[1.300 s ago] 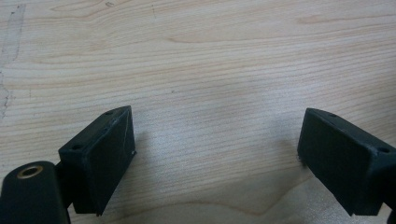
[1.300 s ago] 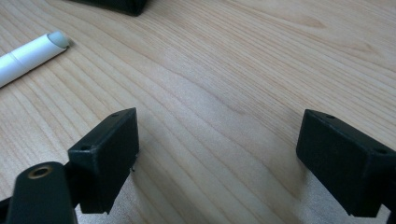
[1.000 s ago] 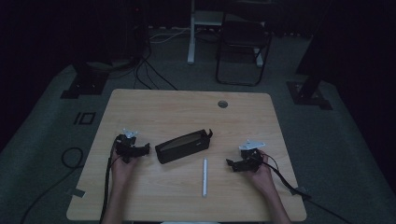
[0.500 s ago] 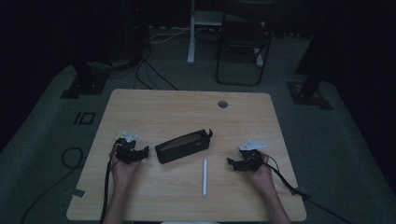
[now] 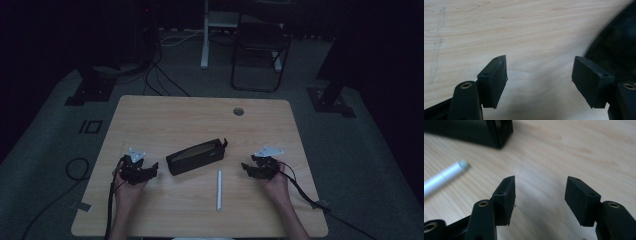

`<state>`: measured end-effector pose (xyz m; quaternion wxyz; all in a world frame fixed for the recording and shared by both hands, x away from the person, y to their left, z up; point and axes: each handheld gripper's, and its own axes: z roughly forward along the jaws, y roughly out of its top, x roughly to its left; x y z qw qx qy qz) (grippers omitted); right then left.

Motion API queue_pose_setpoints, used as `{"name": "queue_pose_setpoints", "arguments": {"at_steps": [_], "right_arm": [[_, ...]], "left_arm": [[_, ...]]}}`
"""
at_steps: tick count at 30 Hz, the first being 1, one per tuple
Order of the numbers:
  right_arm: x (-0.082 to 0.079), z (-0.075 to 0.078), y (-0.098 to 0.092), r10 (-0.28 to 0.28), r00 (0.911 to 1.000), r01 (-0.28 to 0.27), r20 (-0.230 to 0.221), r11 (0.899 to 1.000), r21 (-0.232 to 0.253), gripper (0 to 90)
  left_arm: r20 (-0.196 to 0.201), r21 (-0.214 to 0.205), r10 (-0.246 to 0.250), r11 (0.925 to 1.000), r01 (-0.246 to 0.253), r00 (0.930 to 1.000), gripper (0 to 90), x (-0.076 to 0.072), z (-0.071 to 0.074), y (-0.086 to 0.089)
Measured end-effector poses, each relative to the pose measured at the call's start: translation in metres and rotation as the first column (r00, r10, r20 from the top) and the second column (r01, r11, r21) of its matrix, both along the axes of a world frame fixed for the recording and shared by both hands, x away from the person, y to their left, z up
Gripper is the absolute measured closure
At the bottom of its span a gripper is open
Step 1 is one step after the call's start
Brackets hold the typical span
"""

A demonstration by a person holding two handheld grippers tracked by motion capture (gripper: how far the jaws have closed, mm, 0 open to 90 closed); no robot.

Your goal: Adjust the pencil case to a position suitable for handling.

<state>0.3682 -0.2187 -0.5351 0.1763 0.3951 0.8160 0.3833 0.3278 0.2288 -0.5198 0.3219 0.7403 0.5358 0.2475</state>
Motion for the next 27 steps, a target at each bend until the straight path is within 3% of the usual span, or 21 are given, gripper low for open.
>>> {"name": "queue_pose_setpoints", "arguments": {"at_steps": [2, 6, 10, 14, 23, 27], "right_arm": [[0.003, 0.004, 0.004, -0.002, 1.0000, 0.002, 0.005, 1.000, 0.022, 41.6], [0.011, 0.011, 0.016, -0.004, 0.9996, 0.003, 0.028, 1.000, 0.020, 41.2], [0.026, 0.017, 0.024, -0.029, 0.9991, 0.028, 0.030, 0.999, 0.029, 41.4], [0.045, 0.017, 0.030, -0.060, 0.9980, 0.059, 0.021, 0.998, 0.036, 41.2], [0.074, 0.015, 0.044, -0.082, 0.9966, 0.082, 0.000, 0.997, 0.015, 40.3], [0.077, 0.015, 0.046, -0.058, 0.9983, 0.058, -0.008, 0.997, 0.060, 39.8]], "left_arm": [[0.010, -0.004, -0.010, 0.9999, 0.010, 0.9999, 28.5, -0.008, 0.003, -0.001], [0.031, -0.035, -0.044, 0.9984, 0.045, 0.9986, 27.4, -0.021, 0.007, -0.005], [0.034, -0.032, -0.085, 0.9958, 0.086, 0.9958, 26.0, -0.028, 0.007, -0.014], [0.015, -0.030, -0.111, 0.9933, 0.111, 0.9937, 25.2, -0.025, 0.003, -0.023], [-0.021, 0.037, -0.166, 0.9853, 0.167, 0.9858, 24.3, -0.015, -0.006, -0.052], [-0.027, 0.067, -0.162, 0.9843, 0.163, 0.9865, 24.3, -0.010, -0.009, -0.056]]}}
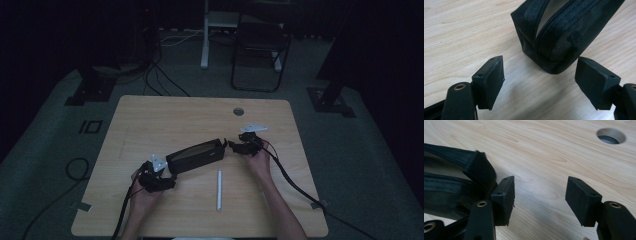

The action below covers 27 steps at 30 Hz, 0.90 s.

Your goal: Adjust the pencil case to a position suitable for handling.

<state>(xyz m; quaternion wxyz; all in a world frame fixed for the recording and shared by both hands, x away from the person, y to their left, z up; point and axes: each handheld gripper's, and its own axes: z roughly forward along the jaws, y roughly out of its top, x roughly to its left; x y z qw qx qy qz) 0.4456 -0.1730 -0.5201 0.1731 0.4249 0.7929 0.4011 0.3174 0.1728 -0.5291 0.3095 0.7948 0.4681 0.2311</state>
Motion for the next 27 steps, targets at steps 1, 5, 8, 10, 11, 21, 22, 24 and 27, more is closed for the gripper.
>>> {"name": "queue_pose_setpoints", "arguments": {"at_steps": [1, 5, 8, 10, 11, 21, 22, 24, 27], "right_arm": [[0.000, -0.001, 0.000, 0.007, 1.0000, -0.007, 0.000, 1.000, -0.001, 39.3], [-0.002, -0.002, 0.003, 0.045, 0.9990, -0.045, 0.002, 0.999, -0.001, 38.5], [-0.009, -0.001, 0.007, 0.094, 0.9954, -0.094, 0.021, 0.996, -0.004, 38.0], [-0.015, -0.001, 0.011, 0.123, 0.9919, -0.122, 0.033, 0.992, -0.020, 37.6], [-0.019, 0.000, 0.013, 0.136, 0.9901, -0.135, 0.036, 0.990, -0.027, 37.6], [-0.020, 0.005, 0.014, 0.112, 0.9921, -0.111, 0.056, 0.993, -0.026, 40.2], [-0.019, 0.006, 0.014, 0.110, 0.9926, -0.110, 0.050, 0.994, -0.013, 40.2], [-0.017, 0.008, 0.018, 0.122, 0.9910, -0.121, 0.055, 0.993, -0.018, 40.1], [-0.016, 0.008, 0.024, 0.140, 0.9887, -0.140, 0.053, 0.990, -0.004, 40.0]], "left_arm": [[0.001, 0.001, 0.004, 1.0000, -0.004, 1.0000, 24.3, 0.001, 0.000, 0.000], [0.004, -0.005, 0.030, 0.9995, -0.030, 0.9995, 24.3, 0.006, 0.001, 0.006], [0.003, -0.008, 0.061, 0.9981, -0.061, 0.9981, 24.4, 0.011, 0.001, 0.013], [0.004, -0.019, 0.078, 0.9968, -0.078, 0.9969, 24.4, 0.013, 0.001, 0.017], [0.004, -0.014, 0.087, 0.9961, -0.087, 0.9962, 24.5, 0.015, 0.002, 0.019], [0.015, -0.045, 0.152, 0.9876, -0.151, 0.9883, 27.1, 0.019, 0.005, 0.042], [0.015, -0.047, 0.161, 0.9860, -0.160, 0.9869, 29.3, 0.020, 0.005, 0.045], [0.013, -0.051, 0.177, 0.9830, -0.176, 0.9841, 32.3, 0.021, 0.005, 0.049], [0.009, -0.043, 0.206, 0.9777, -0.206, 0.9785, 37.8, 0.026, 0.003, 0.056]]}}
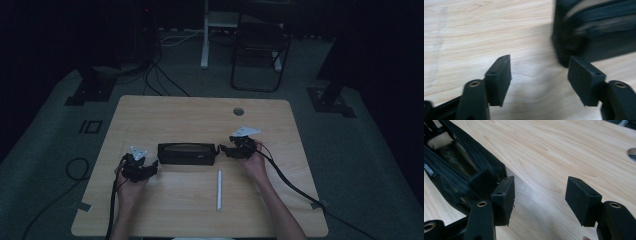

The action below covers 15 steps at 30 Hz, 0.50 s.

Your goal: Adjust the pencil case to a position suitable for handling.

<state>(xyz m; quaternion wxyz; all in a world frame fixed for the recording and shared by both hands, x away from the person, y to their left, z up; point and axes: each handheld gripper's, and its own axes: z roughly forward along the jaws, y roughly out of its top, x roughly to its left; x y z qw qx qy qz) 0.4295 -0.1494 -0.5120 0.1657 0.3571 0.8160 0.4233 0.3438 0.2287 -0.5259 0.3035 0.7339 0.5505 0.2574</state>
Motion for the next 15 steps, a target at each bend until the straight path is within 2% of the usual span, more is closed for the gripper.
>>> {"name": "queue_pose_setpoints", "arguments": {"at_steps": [5, 11, 15], "right_arm": [[-0.002, -0.002, 0.006, 0.036, 0.9993, -0.036, -0.010, 0.999, -0.004, 39.5], [-0.016, -0.004, 0.008, 0.101, 0.9949, -0.101, -0.001, 0.995, -0.008, 38.6], [-0.029, -0.003, 0.010, 0.163, 0.9865, -0.163, 0.015, 0.987, -0.005, 38.7]], "left_arm": [[-0.002, -0.002, 0.021, 0.9998, -0.021, 0.9998, 43.7, 0.011, -0.003, 0.006], [-0.016, -0.014, 0.028, 0.9995, -0.029, 0.9995, 46.7, 0.022, -0.008, 0.007], [-0.015, -0.013, 0.027, 0.9996, -0.027, 0.9995, 47.1, 0.028, -0.008, 0.006]]}}
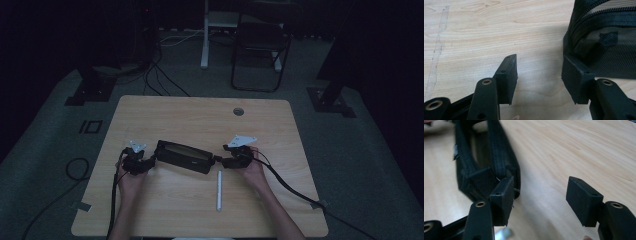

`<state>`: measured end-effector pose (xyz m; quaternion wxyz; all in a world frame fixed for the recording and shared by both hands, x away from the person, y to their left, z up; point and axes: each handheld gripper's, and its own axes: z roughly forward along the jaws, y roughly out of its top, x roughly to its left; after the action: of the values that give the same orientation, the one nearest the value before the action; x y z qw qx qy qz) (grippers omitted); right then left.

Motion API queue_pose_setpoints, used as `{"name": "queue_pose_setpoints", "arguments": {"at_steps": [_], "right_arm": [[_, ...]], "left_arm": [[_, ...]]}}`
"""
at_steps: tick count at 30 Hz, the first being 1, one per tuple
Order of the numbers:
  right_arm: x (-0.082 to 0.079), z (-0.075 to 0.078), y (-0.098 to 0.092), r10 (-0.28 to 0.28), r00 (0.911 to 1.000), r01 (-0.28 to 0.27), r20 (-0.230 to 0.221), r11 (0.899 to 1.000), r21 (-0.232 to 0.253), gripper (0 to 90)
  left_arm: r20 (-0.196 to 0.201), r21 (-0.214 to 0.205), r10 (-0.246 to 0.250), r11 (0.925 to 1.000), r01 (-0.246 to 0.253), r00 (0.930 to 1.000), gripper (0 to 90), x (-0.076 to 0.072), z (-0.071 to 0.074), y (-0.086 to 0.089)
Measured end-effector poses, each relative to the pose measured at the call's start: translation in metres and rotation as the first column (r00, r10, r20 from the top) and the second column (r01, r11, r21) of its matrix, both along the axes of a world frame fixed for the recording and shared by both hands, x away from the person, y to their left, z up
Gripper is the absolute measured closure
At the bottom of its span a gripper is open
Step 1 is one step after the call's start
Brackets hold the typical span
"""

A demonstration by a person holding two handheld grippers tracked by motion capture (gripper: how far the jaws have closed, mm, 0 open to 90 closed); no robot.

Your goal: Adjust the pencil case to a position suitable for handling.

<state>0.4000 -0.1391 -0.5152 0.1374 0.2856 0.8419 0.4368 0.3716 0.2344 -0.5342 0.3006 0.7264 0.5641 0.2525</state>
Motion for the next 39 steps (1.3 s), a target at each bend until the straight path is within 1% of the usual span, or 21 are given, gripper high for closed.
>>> {"name": "queue_pose_setpoints", "arguments": {"at_steps": [2, 4, 6, 12, 13, 14, 15, 17, 19, 22, 23, 26, 29, 32, 34, 36, 37, 39], "right_arm": [[-0.005, 0.000, 0.000, 0.022, 0.9998, -0.022, 0.000, 1.000, 0.001, 38.6], [-0.009, 0.000, 0.000, 0.029, 0.9996, -0.029, -0.002, 1.000, 0.006, 38.6], [-0.014, -0.001, 0.000, 0.037, 0.9993, -0.037, -0.004, 0.999, 0.003, 38.6], [-0.029, -0.001, 0.004, 0.071, 0.9975, -0.071, 0.005, 0.997, -0.007, 38.6], [-0.031, -0.001, 0.004, 0.070, 0.9975, -0.070, 0.007, 0.997, -0.009, 38.4], [-0.034, -0.001, 0.004, 0.065, 0.9979, -0.065, 0.004, 0.998, -0.010, 37.7], [-0.036, -0.001, 0.004, 0.050, 0.9988, -0.050, 0.000, 0.999, -0.017, 36.7], [-0.041, -0.002, 0.004, 0.015, 0.9999, -0.015, 0.000, 0.998, -0.056, 34.4], [-0.049, -0.004, 0.006, -0.003, 1.0000, 0.003, 0.005, 0.995, -0.098, 31.4], [-0.059, -0.010, 0.005, -0.002, 0.9999, 0.001, -0.011, 0.996, -0.090, 29.3], [-0.062, -0.013, 0.004, -0.009, 0.9999, 0.007, -0.015, 0.995, -0.095, 28.7], [-0.068, -0.018, 0.001, -0.027, 0.9991, 0.024, -0.034, 0.995, -0.092, 27.1], [-0.073, -0.019, -0.001, -0.043, 0.9977, 0.038, -0.053, 0.996, -0.078, 24.4], [-0.080, -0.019, 0.000, -0.062, 0.9966, 0.058, -0.054, 0.995, -0.079, 20.7], [-0.085, -0.021, 0.001, -0.073, 0.9955, 0.068, -0.061, 0.995, -0.079, 18.1], [-0.089, -0.023, 0.003, -0.085, 0.9939, 0.078, -0.071, 0.993, -0.088, 15.6], [-0.090, -0.024, 0.004, -0.091, 0.9932, 0.084, -0.073, 0.992, -0.095, 14.5], [-0.092, -0.026, 0.004, -0.090, 0.9925, 0.082, -0.083, 0.992, -0.092, 14.5]], "left_arm": [[-0.001, 0.002, 0.002, 1.0000, -0.002, 1.0000, 47.1, 0.003, 0.000, 0.000], [-0.006, -0.003, -0.001, 1.0000, 0.001, 1.0000, 47.0, 0.007, -0.001, -0.001], [-0.007, 0.002, -0.002, 1.0000, 0.002, 1.0000, 46.9, 0.010, -0.002, -0.003], [-0.008, 0.013, -0.028, 0.9995, 0.028, 0.9996, 45.8, 0.016, -0.001, -0.014], [-0.006, 0.008, -0.036, 0.9993, 0.036, 0.9993, 45.6, 0.016, -0.001, -0.016], [-0.003, 0.003, -0.043, 0.9991, 0.043, 0.9991, 44.9, 0.016, 0.000, -0.017], [-0.002, 0.009, -0.047, 0.9989, 0.047, 0.9989, 44.5, 0.015, -0.001, -0.019], [-0.001, 0.006, -0.055, 0.9984, 0.055, 0.9985, 43.2, 0.014, -0.001, -0.021], [-0.003, 0.006, -0.060, 0.9982, 0.060, 0.9982, 42.7, 0.012, -0.003, -0.021], [-0.008, 0.007, -0.069, 0.9976, 0.069, 0.9976, 42.2, 0.011, -0.006, -0.020], [-0.011, 0.010, -0.069, 0.9976, 0.069, 0.9976, 42.2, 0.010, -0.007, -0.019], [-0.011, 0.002, -0.065, 0.9979, 0.065, 0.9978, 41.3, 0.006, -0.007, -0.016], [-0.014, 0.012, -0.058, 0.9982, 0.058, 0.9982, 39.8, 0.001, -0.007, -0.013], [-0.027, 0.021, -0.062, 0.9978, 0.063, 0.9977, 37.5, -0.006, -0.006, -0.011], [-0.025, 0.041, -0.062, 0.9972, 0.063, 0.9978, 36.3, -0.011, -0.005, -0.012], [-0.023, 0.045, -0.069, 0.9965, 0.070, 0.9973, 35.6, -0.016, -0.005, -0.013], [-0.028, 0.042, -0.072, 0.9964, 0.073, 0.9970, 35.0, -0.017, -0.005, -0.013], [-0.032, 0.043, -0.076, 0.9961, 0.077, 0.9966, 33.7, -0.021, -0.005, -0.015]]}}
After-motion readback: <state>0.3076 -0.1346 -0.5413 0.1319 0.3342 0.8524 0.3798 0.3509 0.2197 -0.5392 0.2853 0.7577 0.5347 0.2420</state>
